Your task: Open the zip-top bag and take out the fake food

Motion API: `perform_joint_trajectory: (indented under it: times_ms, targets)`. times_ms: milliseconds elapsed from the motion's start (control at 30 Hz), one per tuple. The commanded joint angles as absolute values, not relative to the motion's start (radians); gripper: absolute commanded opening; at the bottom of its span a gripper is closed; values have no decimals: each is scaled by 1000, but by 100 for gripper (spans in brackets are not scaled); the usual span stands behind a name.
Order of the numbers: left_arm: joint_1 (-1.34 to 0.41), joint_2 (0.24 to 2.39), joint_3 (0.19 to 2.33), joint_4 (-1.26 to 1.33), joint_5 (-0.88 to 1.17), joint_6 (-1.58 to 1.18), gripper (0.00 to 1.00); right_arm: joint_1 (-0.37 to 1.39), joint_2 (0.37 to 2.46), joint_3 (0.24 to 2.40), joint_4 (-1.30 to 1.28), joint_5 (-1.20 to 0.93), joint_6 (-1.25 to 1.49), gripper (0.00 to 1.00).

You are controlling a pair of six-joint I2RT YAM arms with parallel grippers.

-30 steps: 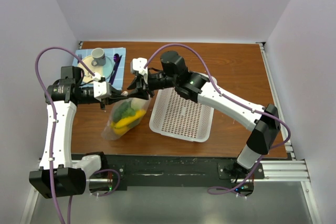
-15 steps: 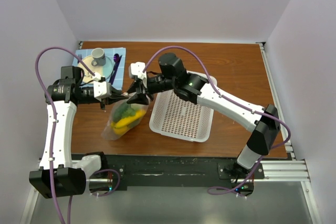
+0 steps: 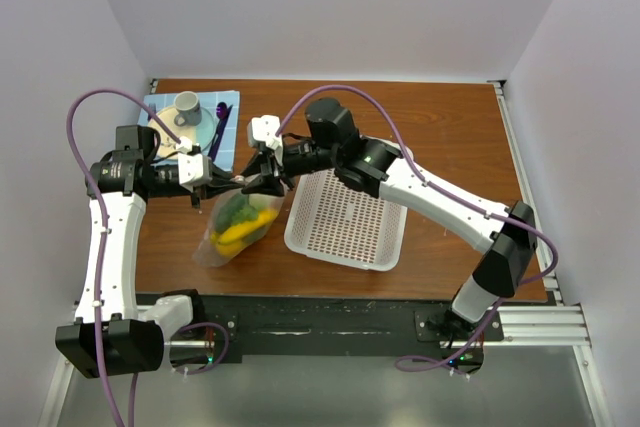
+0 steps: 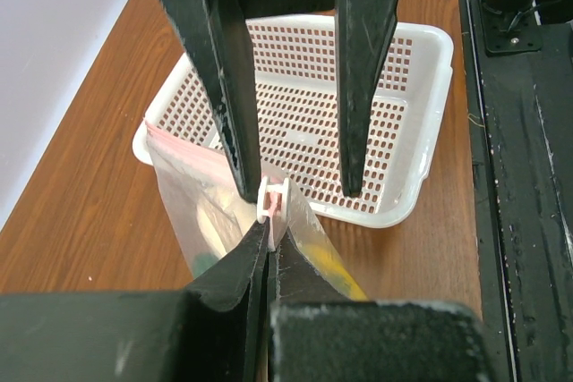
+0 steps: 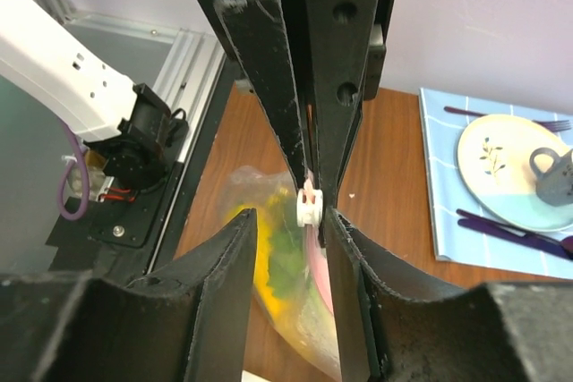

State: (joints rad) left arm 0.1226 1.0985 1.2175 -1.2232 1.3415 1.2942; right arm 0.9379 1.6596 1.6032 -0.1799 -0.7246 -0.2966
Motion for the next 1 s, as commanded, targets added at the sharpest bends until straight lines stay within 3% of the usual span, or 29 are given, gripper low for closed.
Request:
perform_joint_trajectory:
  times_ms: [0,433,600,700,967]
  targets:
    - [118,1083,1241,-1207,1365,1295,0,943,1605,1652,-161,-722,-301,38]
    - [118,1069,1241,-1223,1364,1305,0,943,1621,1646,-143,-707,-288,25]
    - [120,1069,1244,-1224,1368,1308,0,943,1615,1628,-115,-699,-279,31]
    - [120,1066,1244,-1226,1364,1308,0,943,1617,1626,-110,-703,-278,41]
    - [120,1068,1246,-1224,1367,1310,0,942,1623,1625,-109,-703,-276,42]
